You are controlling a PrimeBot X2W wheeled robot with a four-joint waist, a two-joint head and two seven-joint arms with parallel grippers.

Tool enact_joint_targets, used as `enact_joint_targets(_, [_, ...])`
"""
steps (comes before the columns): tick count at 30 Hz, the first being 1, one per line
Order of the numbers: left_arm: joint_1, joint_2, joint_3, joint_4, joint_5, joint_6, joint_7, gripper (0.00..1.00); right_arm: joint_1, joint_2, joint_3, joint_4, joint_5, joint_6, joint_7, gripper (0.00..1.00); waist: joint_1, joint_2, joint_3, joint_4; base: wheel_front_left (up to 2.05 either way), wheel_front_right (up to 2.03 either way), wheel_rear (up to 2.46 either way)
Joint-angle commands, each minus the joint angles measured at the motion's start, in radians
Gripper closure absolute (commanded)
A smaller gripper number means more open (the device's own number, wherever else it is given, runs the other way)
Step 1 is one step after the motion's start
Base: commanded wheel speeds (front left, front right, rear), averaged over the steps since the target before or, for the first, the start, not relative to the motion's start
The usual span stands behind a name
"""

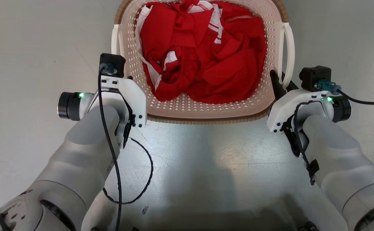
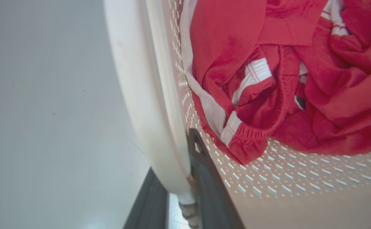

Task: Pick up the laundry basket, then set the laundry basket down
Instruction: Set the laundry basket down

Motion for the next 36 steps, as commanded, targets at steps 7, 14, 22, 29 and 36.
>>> enact_joint_targets(7, [-0.007, 0.072, 0.006, -0.008, 0.014, 0.044, 0.002, 1.00, 0.034, -0.004, 0.013, -0.009, -0.011, 0.003, -0.021, 1.00, 0.0000, 0.0000, 0.005, 0.000, 0.00, 0.00, 0.00])
enact_joint_targets(14, [-0.005, 0.082, 0.007, -0.025, 0.012, 0.052, 0.003, 1.00, 0.033, -0.004, 0.010, -0.013, -0.016, 0.003, -0.021, 1.00, 0.0000, 0.0000, 0.009, -0.002, 0.00, 0.00, 0.00])
enact_joint_targets(22, [-0.003, 0.088, 0.007, -0.049, 0.008, 0.064, 0.006, 1.00, 0.024, -0.004, 0.002, -0.008, -0.032, 0.003, -0.021, 1.00, 0.0000, 0.0000, 0.019, -0.001, 0.00, 0.00, 0.00])
enact_joint_targets(29, [0.001, 0.098, 0.006, -0.071, 0.005, 0.073, 0.008, 1.00, 0.021, -0.004, -0.009, -0.009, -0.047, 0.003, -0.021, 1.00, 0.0000, 0.0000, 0.025, 0.000, 0.00, 0.00, 0.00])
enact_joint_targets(36, [0.002, 0.105, 0.002, -0.085, 0.005, 0.079, 0.012, 1.00, 0.030, -0.004, -0.009, -0.011, -0.049, 0.003, -0.021, 1.00, 0.0000, 0.0000, 0.028, -0.004, 0.00, 0.00, 0.00])
